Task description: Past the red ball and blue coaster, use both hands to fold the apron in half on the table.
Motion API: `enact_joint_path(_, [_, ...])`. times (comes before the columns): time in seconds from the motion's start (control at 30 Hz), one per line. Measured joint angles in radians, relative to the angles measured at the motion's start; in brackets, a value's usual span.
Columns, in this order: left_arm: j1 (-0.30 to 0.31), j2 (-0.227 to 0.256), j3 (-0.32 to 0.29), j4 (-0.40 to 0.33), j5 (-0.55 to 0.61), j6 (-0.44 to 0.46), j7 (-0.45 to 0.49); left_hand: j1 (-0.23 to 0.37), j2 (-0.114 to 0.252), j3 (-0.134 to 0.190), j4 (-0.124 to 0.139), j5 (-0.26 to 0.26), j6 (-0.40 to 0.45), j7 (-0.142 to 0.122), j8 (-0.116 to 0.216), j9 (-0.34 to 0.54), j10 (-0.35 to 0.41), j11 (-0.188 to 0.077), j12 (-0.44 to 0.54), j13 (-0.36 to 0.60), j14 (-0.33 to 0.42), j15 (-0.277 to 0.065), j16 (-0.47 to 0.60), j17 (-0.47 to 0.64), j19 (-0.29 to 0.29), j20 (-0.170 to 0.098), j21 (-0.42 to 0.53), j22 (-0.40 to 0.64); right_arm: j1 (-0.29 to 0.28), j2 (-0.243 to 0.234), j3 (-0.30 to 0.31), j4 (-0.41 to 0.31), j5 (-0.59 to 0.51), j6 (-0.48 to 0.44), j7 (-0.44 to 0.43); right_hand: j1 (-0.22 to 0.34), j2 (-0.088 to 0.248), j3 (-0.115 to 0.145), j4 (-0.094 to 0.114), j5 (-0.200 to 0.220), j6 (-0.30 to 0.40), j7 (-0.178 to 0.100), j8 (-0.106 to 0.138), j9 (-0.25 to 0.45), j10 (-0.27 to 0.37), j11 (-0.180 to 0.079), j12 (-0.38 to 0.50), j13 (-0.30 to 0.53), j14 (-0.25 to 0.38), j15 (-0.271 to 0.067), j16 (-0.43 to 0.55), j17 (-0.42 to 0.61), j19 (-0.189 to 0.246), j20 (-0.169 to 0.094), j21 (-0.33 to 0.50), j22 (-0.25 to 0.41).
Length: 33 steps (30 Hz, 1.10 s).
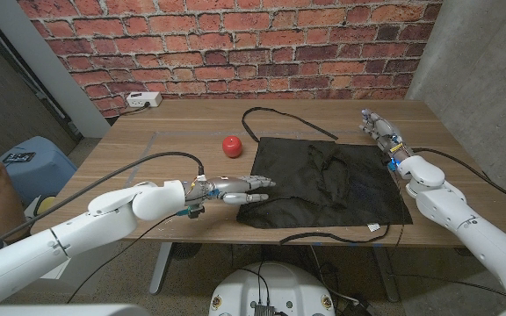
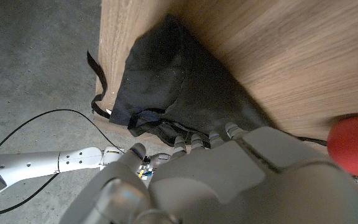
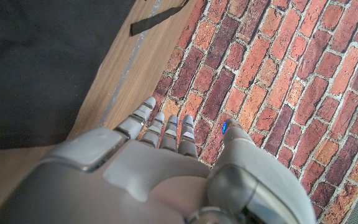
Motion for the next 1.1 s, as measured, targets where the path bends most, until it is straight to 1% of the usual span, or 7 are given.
enact_joint_path(0.1, [-0.004,-0.002,0.006,0.002,0.008,0.002,-0.006,-0.008,-0.008,0.000,0.000,0.000,0.000,0.000,0.000,0.000,0.000,0.000,0.000,0.000,0.000,0.000,0.000,0.000,0.000,0.000,0.000,0.000,-0.004,-0.002,0.003,0.000,0.005,0.000,0.003,0.000,0.000,0.000,0.000,0.000,0.000,0.000,0.000,0.000,0.000,0.000,0.000,0.000,0.000,0.000,0.000,0.000,0.000,0.000,0.000,0.000])
enact_joint_path(0.43, [-0.015,-0.005,0.016,0.003,0.024,0.000,-0.021,-0.018,0.000,0.005,-0.001,0.000,0.000,0.000,0.000,0.000,0.000,0.000,0.000,0.000,0.006,0.005,0.000,0.000,0.000,0.000,0.000,0.000,-0.012,-0.003,0.009,0.013,0.016,0.000,0.006,0.000,0.000,0.000,0.000,0.000,0.000,0.000,0.000,0.000,0.000,0.000,0.000,0.000,0.000,0.000,0.000,-0.001,0.000,0.000,0.000,0.000])
enact_joint_path(0.77, [-0.021,0.000,0.018,-0.007,0.032,-0.001,-0.040,-0.029,-0.002,0.007,0.001,0.000,0.004,0.004,0.004,0.000,0.002,-0.002,0.004,0.000,0.006,0.005,0.008,0.000,0.000,0.000,0.000,0.000,-0.009,0.000,0.010,0.033,0.017,0.000,0.007,0.000,0.000,0.003,-0.003,0.000,0.000,0.000,0.000,0.000,0.000,0.000,0.000,0.000,0.000,0.000,0.000,-0.003,0.000,0.000,0.000,0.000])
enact_joint_path(0.87, [-0.021,0.003,0.018,-0.011,0.032,0.001,-0.044,-0.029,-0.002,0.011,-0.003,0.000,0.004,0.004,0.004,0.000,0.007,0.003,0.004,0.000,0.006,0.005,0.008,0.000,0.000,0.000,0.000,0.000,-0.005,0.001,0.009,0.037,0.016,0.000,0.009,0.000,0.000,0.003,-0.003,0.000,0.000,0.000,0.000,0.000,0.000,0.000,0.000,0.000,0.000,0.000,0.000,-0.003,0.000,0.000,0.000,0.000])
enact_joint_path(0.9, [-0.021,0.005,0.018,-0.013,0.032,0.001,-0.044,-0.029,-0.002,0.014,0.000,0.000,0.009,0.009,0.004,0.000,0.008,0.003,0.004,0.000,0.006,0.005,0.008,0.000,0.000,0.000,0.000,0.000,-0.005,0.001,0.009,0.037,0.015,0.000,0.009,0.000,0.000,0.003,-0.003,0.000,0.000,0.000,0.000,0.000,0.000,0.000,0.000,0.000,0.000,0.000,0.000,-0.003,0.000,0.000,0.000,0.000])
enact_joint_path(1.0, [-0.021,0.009,0.017,-0.017,0.032,0.007,-0.052,-0.035,-0.001,0.021,-0.001,0.000,0.046,0.020,0.015,0.000,0.042,0.002,0.012,-0.004,0.006,0.005,0.008,0.000,-0.002,-0.013,0.000,0.000,0.002,0.004,0.005,0.046,0.014,0.000,0.010,0.000,0.000,0.003,-0.003,0.000,0.000,0.000,0.000,0.000,0.000,0.000,0.000,0.000,0.000,0.000,0.000,-0.003,0.000,0.000,0.000,0.000])
enact_joint_path(1.1, [-0.020,0.014,0.013,-0.023,0.033,0.013,-0.054,-0.037,-0.003,0.029,-0.001,0.000,0.076,0.029,0.022,0.000,0.078,0.001,0.022,-0.004,0.006,0.005,0.008,0.000,-0.002,-0.013,0.000,0.000,0.006,0.006,0.002,0.052,0.011,0.000,0.010,0.000,0.000,0.003,-0.003,0.000,0.000,0.000,0.000,0.000,0.000,0.000,0.000,0.000,0.000,0.000,0.000,-0.003,0.000,0.000,0.000,0.000])
